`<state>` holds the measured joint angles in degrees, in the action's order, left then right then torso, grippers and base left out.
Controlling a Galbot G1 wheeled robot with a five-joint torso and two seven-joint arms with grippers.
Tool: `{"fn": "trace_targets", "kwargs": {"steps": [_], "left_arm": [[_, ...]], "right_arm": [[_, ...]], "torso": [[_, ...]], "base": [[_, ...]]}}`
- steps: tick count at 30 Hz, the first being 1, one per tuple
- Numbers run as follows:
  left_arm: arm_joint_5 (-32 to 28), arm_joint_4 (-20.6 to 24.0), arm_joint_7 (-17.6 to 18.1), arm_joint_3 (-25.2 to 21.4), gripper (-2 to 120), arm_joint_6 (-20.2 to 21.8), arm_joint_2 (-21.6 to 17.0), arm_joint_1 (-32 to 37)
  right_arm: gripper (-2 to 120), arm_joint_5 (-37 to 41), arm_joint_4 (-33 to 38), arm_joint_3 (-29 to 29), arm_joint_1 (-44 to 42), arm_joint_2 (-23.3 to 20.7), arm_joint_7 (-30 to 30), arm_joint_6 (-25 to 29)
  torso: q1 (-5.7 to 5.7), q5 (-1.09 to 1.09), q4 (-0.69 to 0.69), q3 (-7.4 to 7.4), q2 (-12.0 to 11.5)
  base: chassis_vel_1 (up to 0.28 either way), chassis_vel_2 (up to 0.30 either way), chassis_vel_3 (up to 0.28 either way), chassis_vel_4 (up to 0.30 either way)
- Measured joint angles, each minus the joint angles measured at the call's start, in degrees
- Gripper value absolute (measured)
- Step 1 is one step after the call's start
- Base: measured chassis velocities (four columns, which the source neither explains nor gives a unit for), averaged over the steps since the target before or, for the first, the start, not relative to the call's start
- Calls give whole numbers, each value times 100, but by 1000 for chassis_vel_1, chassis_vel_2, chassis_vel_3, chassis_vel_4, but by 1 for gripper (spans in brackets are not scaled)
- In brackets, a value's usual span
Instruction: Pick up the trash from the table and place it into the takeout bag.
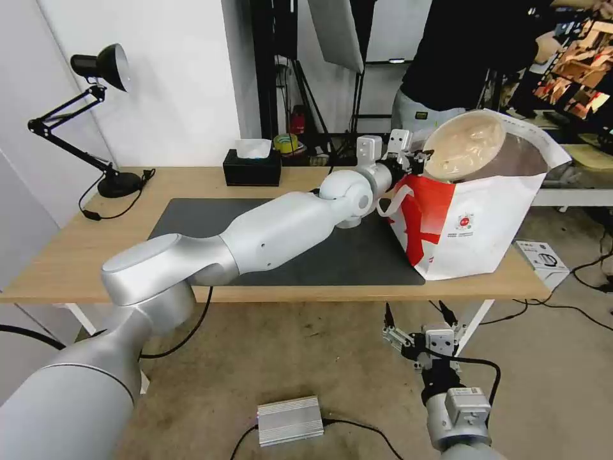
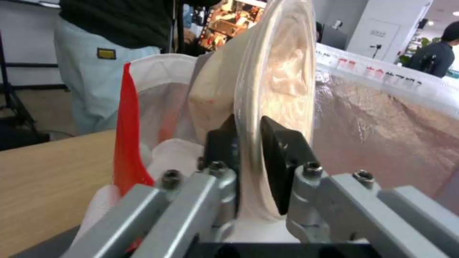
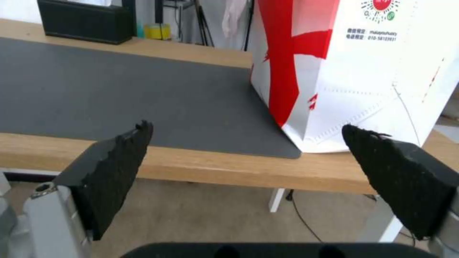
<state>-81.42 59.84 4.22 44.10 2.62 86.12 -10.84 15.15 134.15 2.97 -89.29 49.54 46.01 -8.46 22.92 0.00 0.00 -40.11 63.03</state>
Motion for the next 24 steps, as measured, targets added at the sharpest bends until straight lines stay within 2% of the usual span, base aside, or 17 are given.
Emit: {"fn": "trace_targets", "kwargs": {"steps": [2, 4, 7, 9, 12, 15, 18, 24], "left_arm": [[-35, -15, 13, -15, 34, 1, 4, 7], [-44, -14, 15, -17, 36, 1, 4, 11], [-94, -10, 29, -30, 51, -6, 1, 37], [-97, -9, 31, -32, 54, -8, 1, 38], [-150, -9, 35, -43, 72, -21, 0, 35], [-156, -16, 38, -57, 78, -31, 3, 32], [-157, -17, 41, -60, 93, -42, 1, 31], [-148, -19, 42, -59, 99, -61, 0, 31]], "right_arm": [[100, 0, 0, 0, 0, 0, 0, 0], [100, 0, 0, 0, 0, 0, 0, 0], [100, 0, 0, 0, 0, 0, 0, 0], [100, 0, 0, 0, 0, 0, 0, 0], [100, 0, 0, 0, 0, 0, 0, 0], [100, 0, 0, 0, 0, 0, 0, 0], [100, 0, 0, 0, 0, 0, 0, 0], [100, 0, 0, 0, 0, 0, 0, 0]], "torso": [[0, 0, 0, 0, 0], [0, 0, 0, 0, 0], [0, 0, 0, 0, 0], [0, 0, 0, 0, 0], [0, 0, 0, 0, 0], [0, 0, 0, 0, 0], [0, 0, 0, 0, 0], [0, 0, 0, 0, 0]], "base": [[0, 0, 0, 0], [0, 0, 0, 0], [0, 0, 0, 0], [0, 0, 0, 0], [0, 0, 0, 0], [0, 0, 0, 0], [0, 0, 0, 0], [0, 0, 0, 0]]}}
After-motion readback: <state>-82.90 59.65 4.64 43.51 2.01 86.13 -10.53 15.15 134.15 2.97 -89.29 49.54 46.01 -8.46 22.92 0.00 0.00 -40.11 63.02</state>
